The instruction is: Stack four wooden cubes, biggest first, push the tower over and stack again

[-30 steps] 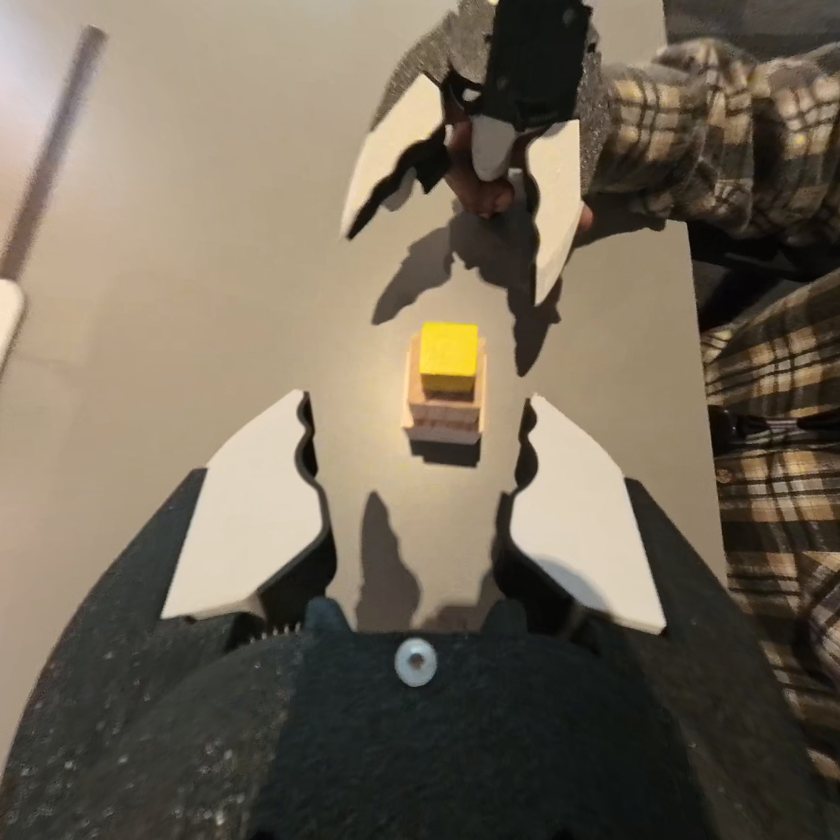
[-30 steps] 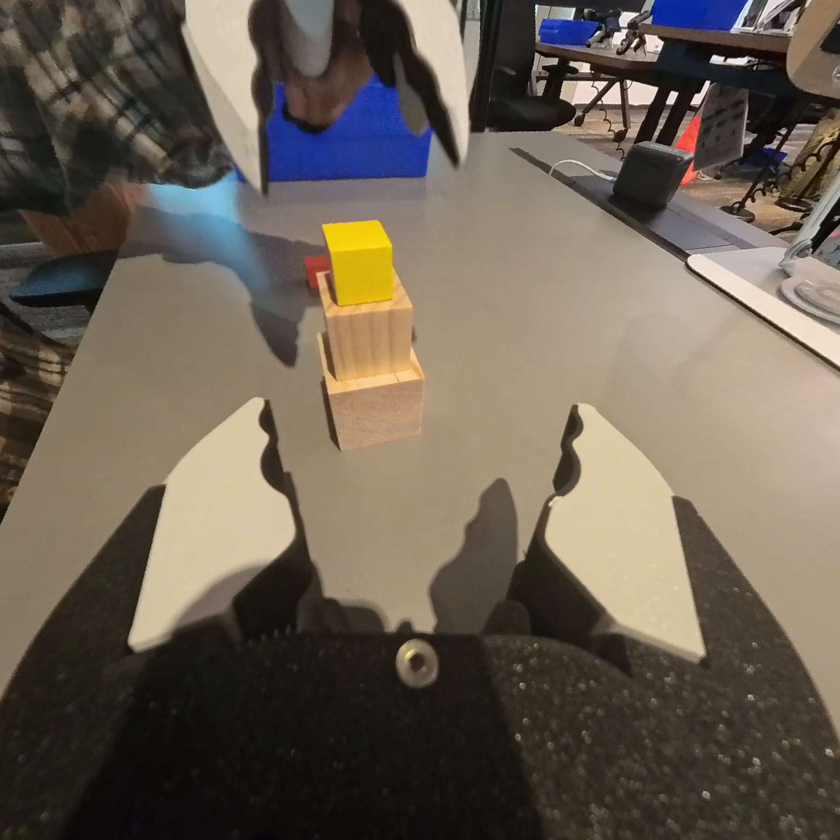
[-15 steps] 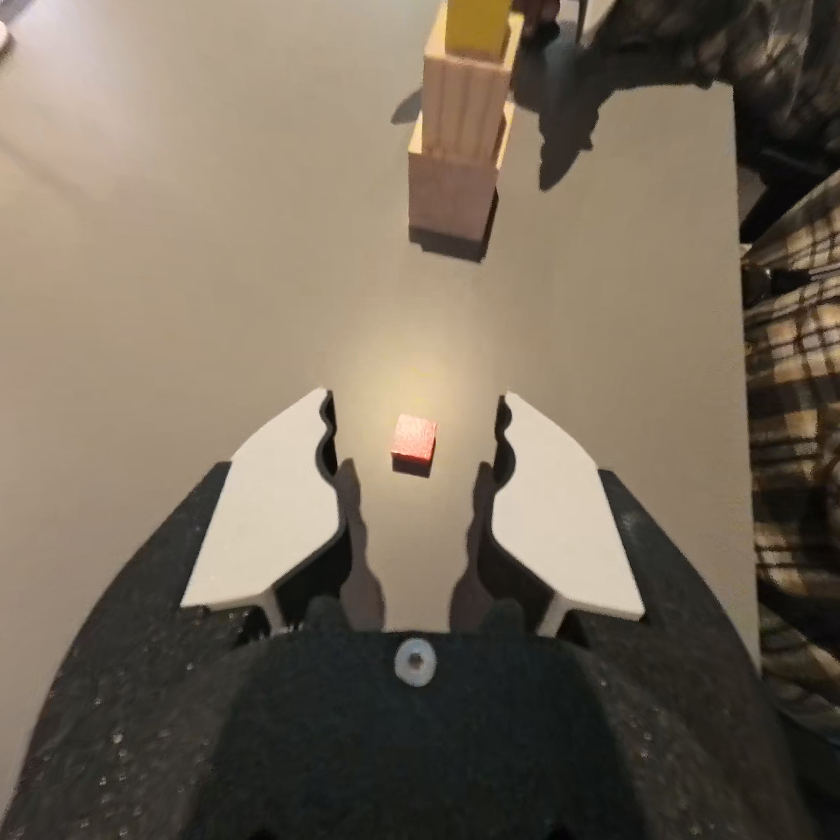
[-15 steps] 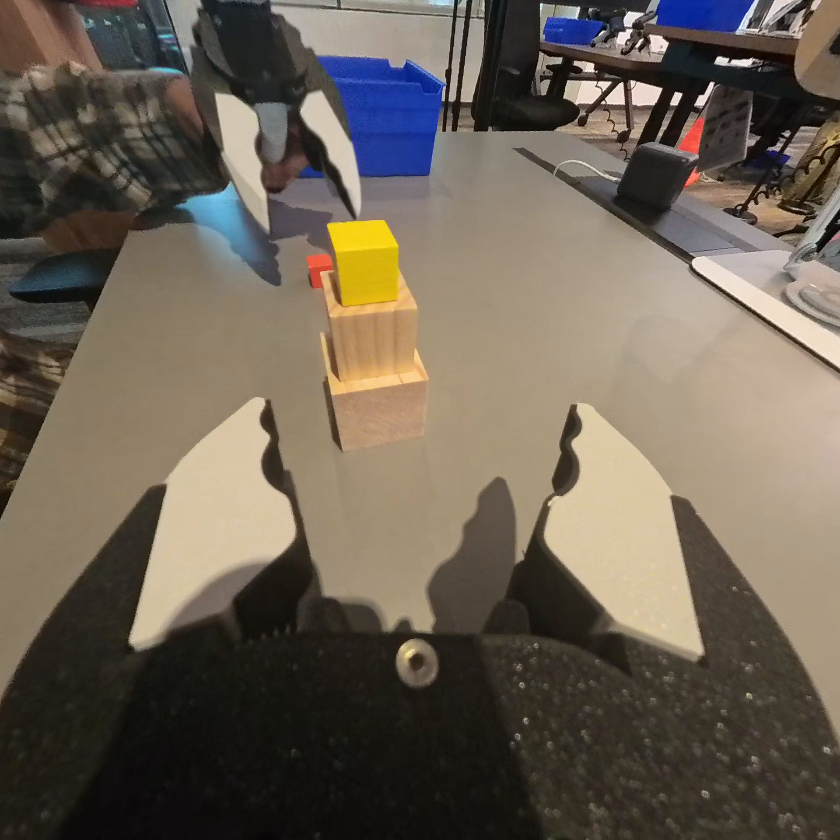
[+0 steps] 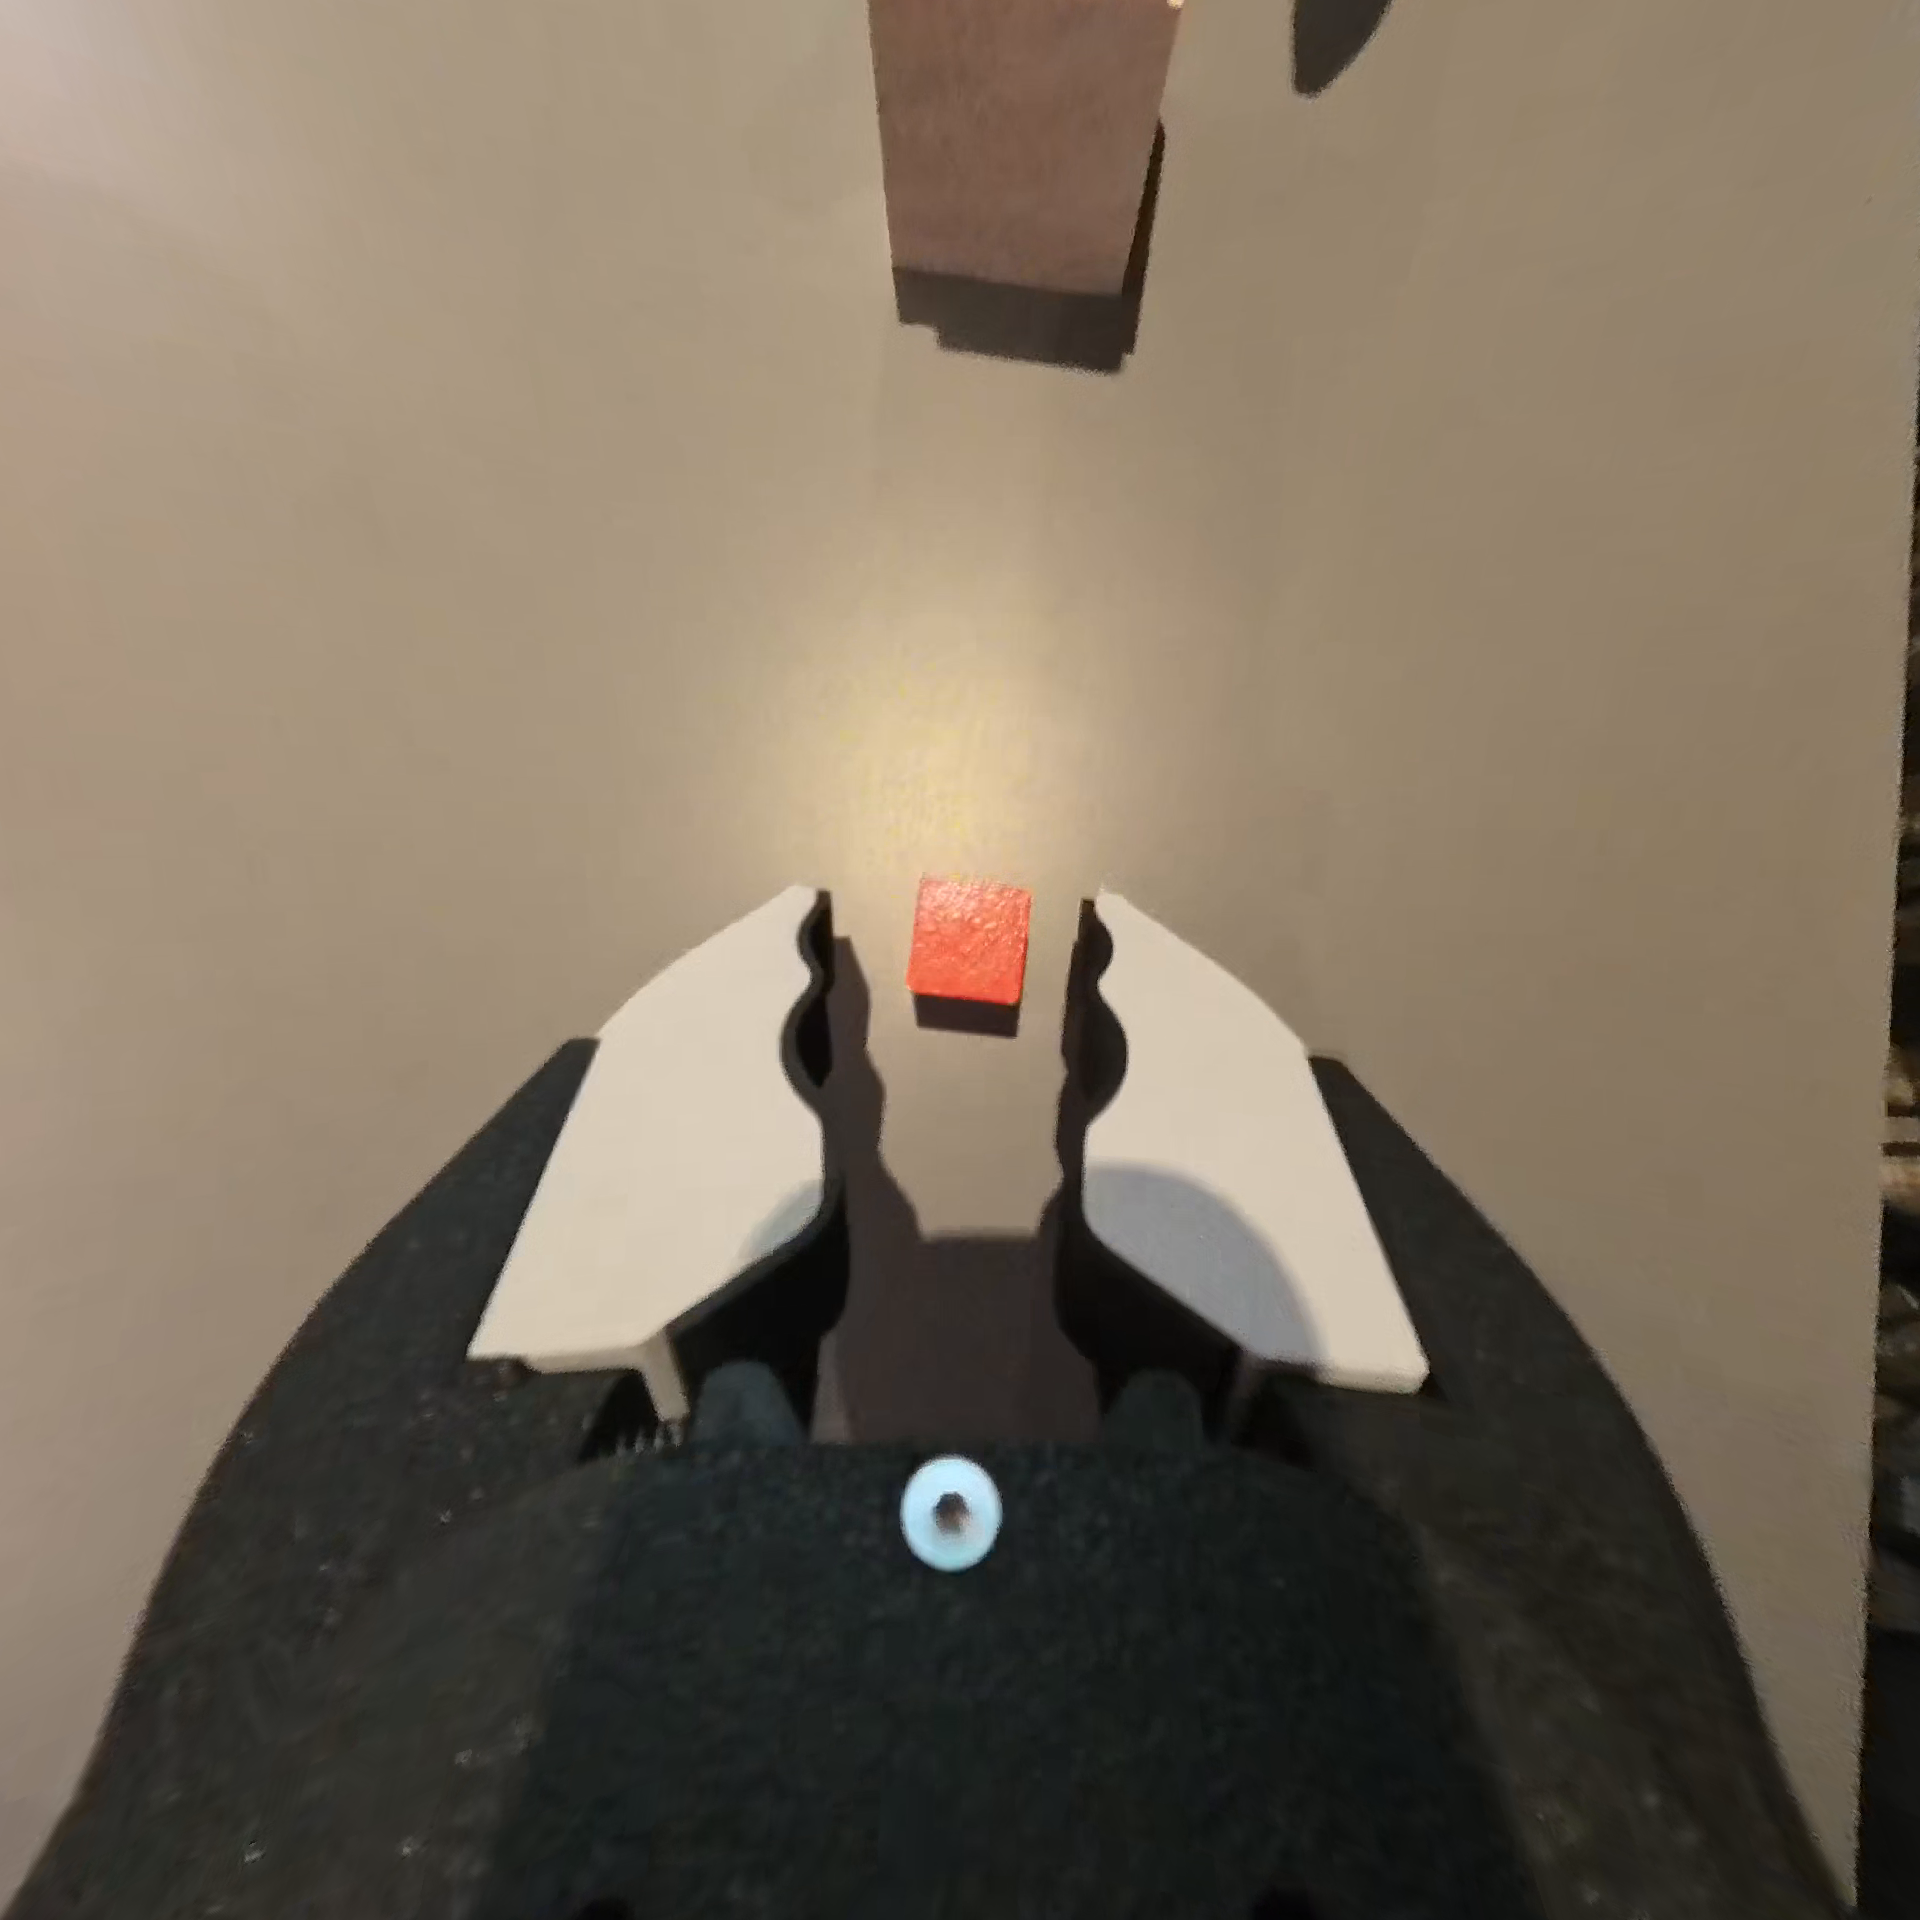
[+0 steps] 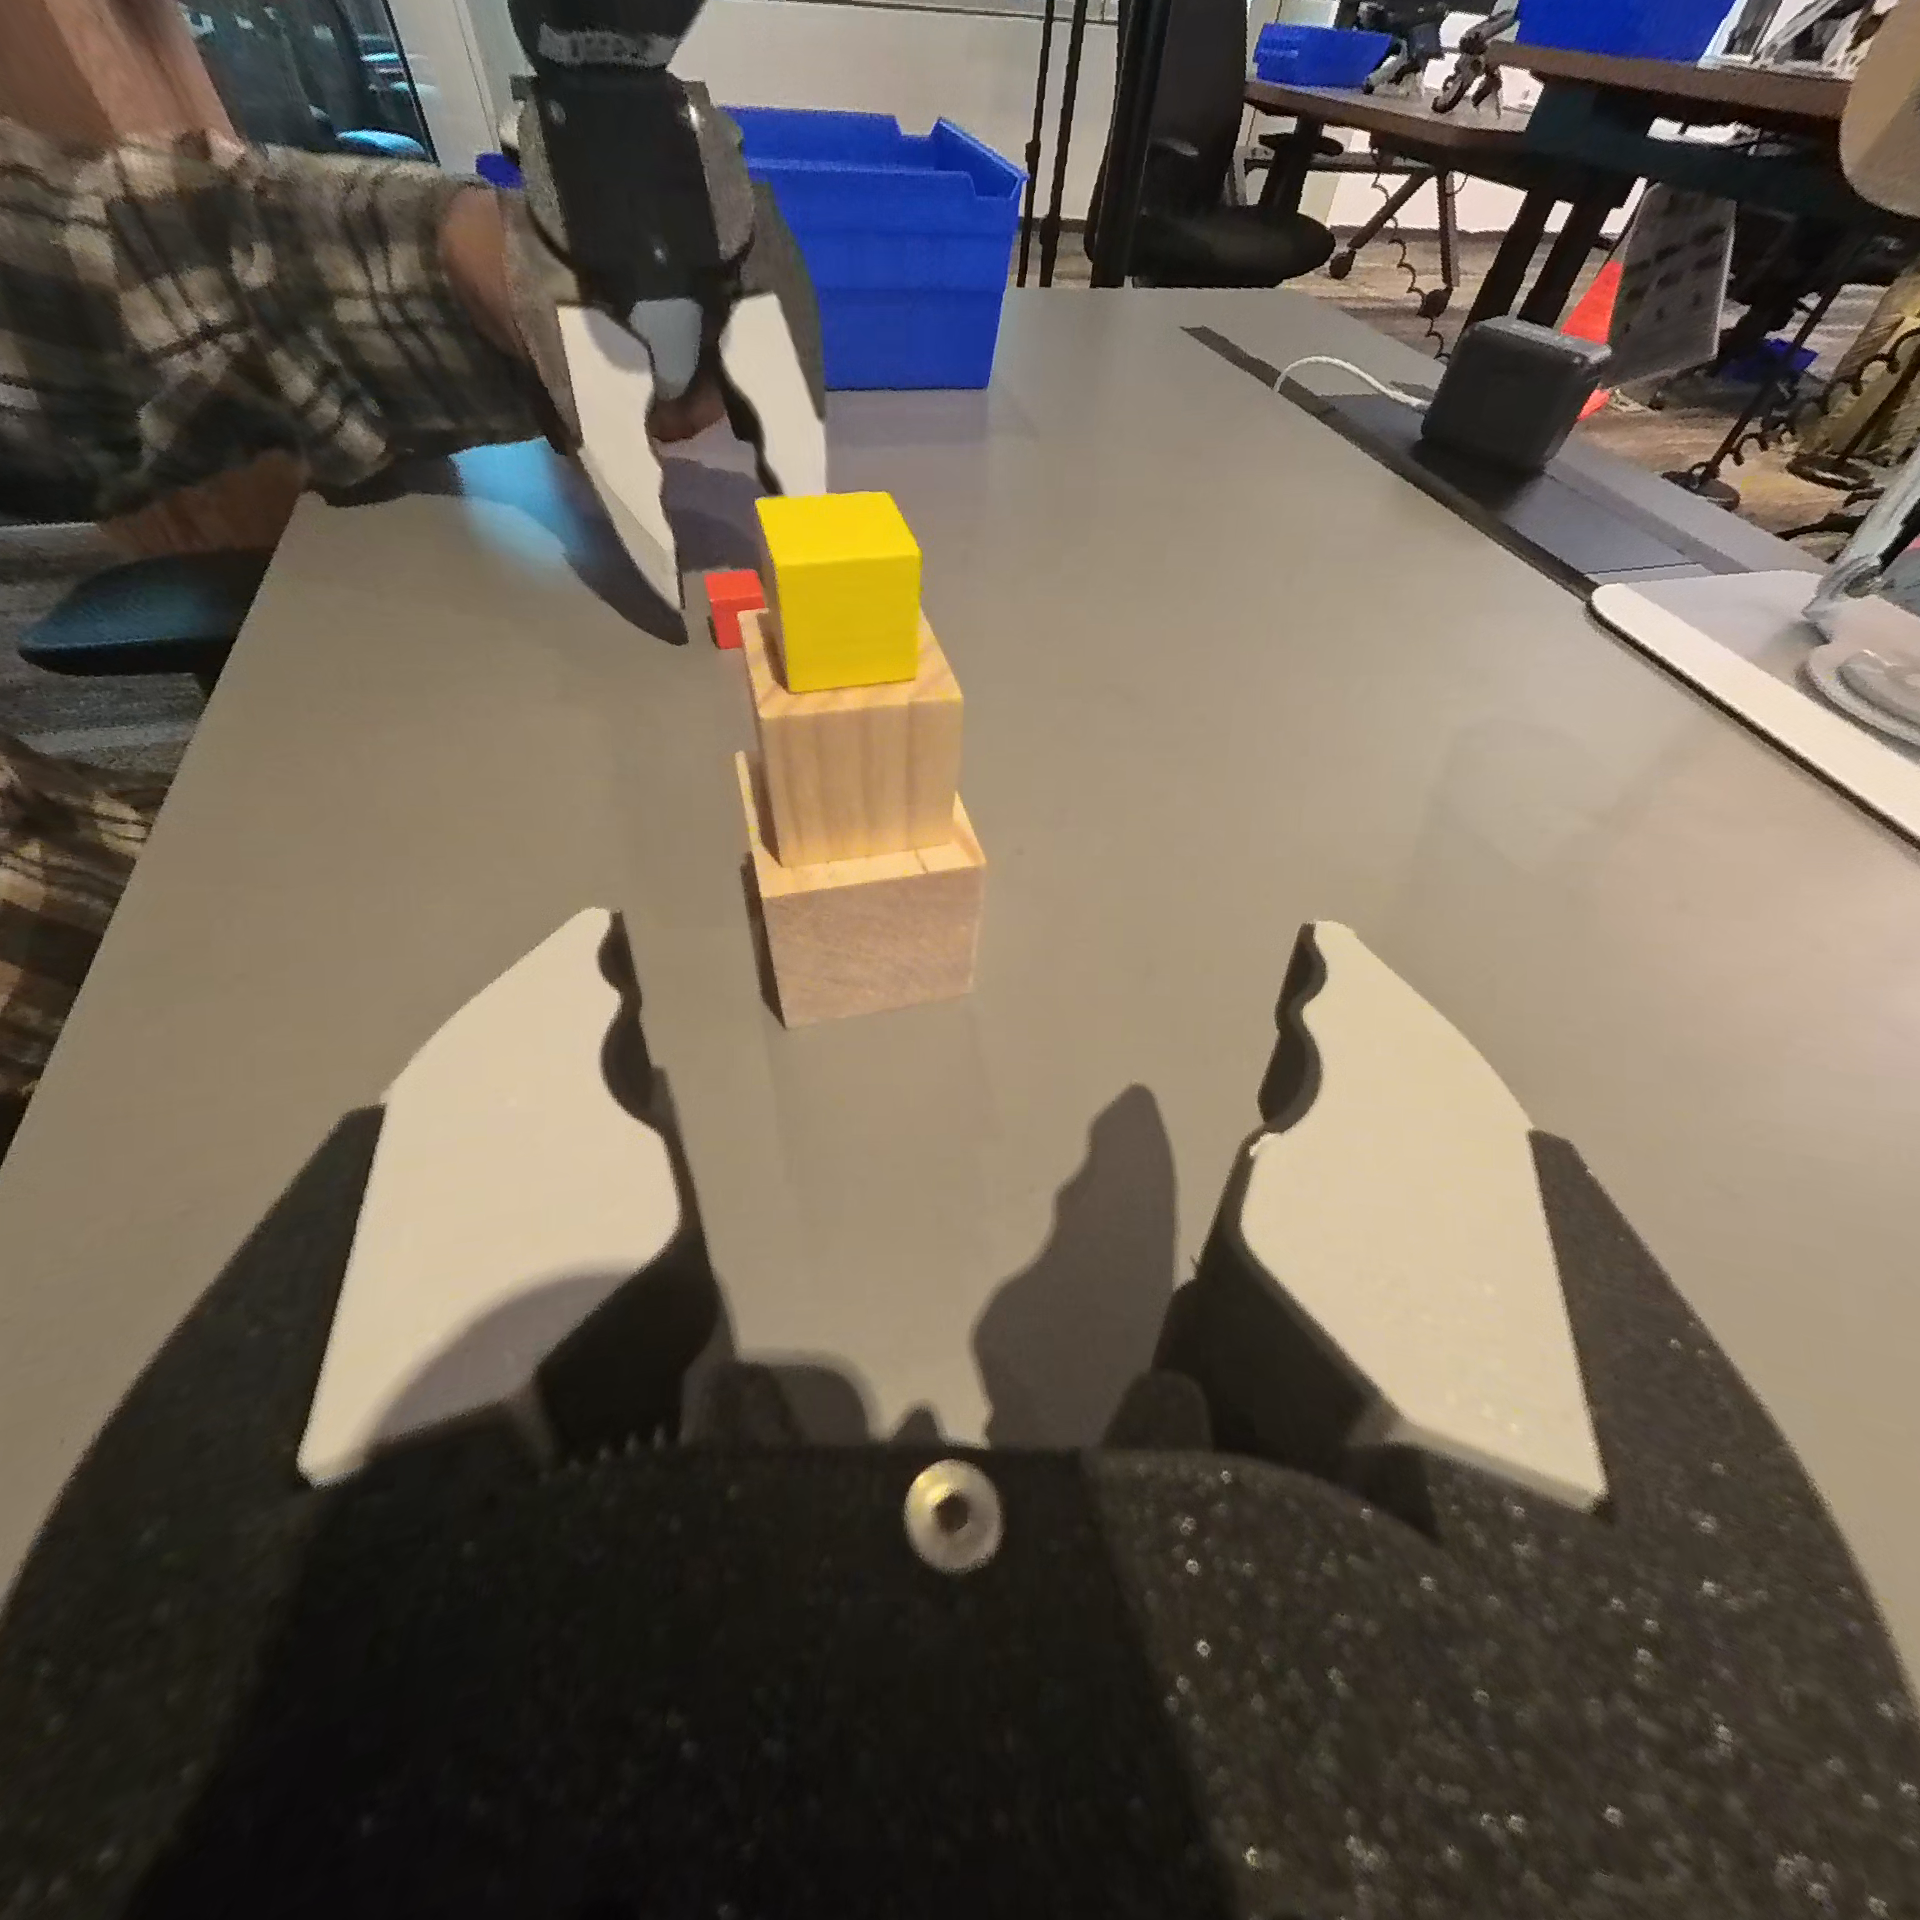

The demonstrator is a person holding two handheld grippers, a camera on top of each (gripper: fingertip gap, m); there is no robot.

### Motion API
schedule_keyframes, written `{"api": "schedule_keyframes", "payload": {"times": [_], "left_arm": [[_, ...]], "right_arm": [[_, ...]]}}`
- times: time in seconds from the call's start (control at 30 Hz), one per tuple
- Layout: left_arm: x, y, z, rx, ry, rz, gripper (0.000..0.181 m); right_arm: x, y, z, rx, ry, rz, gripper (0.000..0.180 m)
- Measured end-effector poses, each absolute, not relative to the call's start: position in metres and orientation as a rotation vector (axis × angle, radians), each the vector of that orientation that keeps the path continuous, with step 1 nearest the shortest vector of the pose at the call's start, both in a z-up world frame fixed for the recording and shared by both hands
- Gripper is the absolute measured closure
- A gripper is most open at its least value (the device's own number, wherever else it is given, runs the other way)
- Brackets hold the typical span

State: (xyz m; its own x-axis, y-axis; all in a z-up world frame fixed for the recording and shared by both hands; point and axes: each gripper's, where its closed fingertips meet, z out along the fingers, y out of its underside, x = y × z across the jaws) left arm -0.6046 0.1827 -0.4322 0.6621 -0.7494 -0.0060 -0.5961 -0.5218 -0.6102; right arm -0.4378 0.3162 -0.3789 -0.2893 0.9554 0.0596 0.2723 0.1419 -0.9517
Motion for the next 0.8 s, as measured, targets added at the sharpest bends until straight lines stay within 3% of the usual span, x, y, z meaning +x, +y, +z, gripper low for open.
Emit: {"api": "schedule_keyframes", "payload": {"times": [0.4,0.47,0.57,0.8], "left_arm": [[-0.604,0.178,-0.445,-2.394,1.129,-0.254,0.146],[-0.603,0.178,-0.446,-2.398,1.136,-0.259,0.157],[-0.605,0.181,-0.445,-2.407,1.109,-0.25,0.159],[-0.586,0.21,-0.386,-2.35,0.98,-0.265,0.159]], "right_arm": [[-0.438,0.316,-0.379,-1.193,-1.687,1.178,0.065],[-0.438,0.316,-0.379,-1.193,-1.688,1.176,0.065],[-0.438,0.316,-0.379,-1.193,-1.686,1.176,0.065],[-0.439,0.315,-0.38,-1.196,-1.693,1.176,0.066]]}}
